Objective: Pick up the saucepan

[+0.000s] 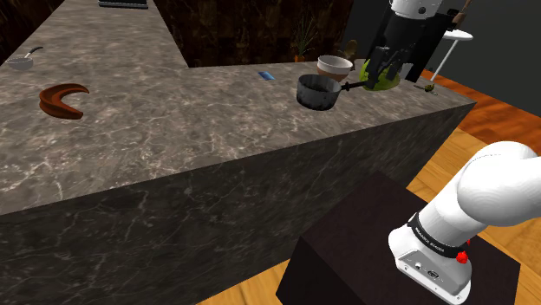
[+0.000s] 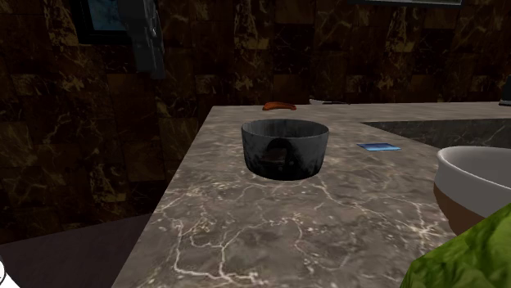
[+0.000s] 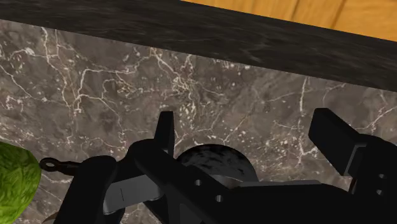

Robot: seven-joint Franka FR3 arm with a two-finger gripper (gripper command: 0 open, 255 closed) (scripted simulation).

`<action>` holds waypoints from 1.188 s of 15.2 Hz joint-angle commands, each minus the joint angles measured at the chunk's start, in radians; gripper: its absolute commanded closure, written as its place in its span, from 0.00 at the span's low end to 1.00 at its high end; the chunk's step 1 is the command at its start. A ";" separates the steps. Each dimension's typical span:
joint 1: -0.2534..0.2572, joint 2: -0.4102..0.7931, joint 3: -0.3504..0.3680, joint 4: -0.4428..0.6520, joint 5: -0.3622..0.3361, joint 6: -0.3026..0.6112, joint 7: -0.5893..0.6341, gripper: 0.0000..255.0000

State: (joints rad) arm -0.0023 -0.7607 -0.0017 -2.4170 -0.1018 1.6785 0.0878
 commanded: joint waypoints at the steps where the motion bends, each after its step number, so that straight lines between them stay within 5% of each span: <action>1: 0.000 0.000 0.000 0.000 0.000 0.000 0.000 0.00; 10: -0.021 0.346 -0.124 0.181 0.030 0.164 -0.098 0.00; 18: -0.035 0.669 -0.212 0.429 0.135 0.221 -0.213 0.00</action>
State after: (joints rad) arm -0.0359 -0.1419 -0.2046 -2.0215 0.0153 1.8858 -0.1110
